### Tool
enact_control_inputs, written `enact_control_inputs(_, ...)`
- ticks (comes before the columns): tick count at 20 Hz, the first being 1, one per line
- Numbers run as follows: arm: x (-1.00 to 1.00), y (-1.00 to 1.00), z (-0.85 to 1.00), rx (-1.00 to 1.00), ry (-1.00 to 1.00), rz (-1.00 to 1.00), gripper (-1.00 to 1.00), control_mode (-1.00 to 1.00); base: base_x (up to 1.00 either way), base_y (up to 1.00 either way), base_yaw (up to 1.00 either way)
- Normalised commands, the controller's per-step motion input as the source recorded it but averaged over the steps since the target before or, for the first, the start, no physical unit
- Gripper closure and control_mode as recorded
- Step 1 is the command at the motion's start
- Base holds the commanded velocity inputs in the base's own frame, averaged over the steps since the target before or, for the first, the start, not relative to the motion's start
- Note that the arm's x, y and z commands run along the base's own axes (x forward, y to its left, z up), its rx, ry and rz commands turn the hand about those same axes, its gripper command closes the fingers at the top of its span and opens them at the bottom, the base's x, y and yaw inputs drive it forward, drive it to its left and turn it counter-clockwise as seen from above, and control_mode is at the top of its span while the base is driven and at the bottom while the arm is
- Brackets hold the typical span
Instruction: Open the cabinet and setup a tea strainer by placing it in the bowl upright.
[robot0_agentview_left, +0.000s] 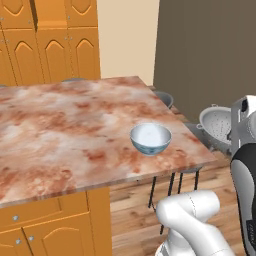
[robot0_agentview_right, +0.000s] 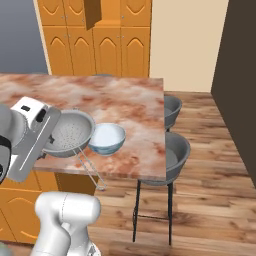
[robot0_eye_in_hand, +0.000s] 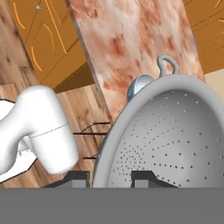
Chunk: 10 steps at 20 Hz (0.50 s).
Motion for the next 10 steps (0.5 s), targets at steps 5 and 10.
enact_control_inputs(5,0.0,0.0,0.0,0.0,0.0,0.0,1.0,1.0,0.4,0.05,0.0)
enact_control_inputs(10,0.0,0.0,0.0,0.0,0.0,0.0,1.0,1.0,0.15,0.0,0.0)
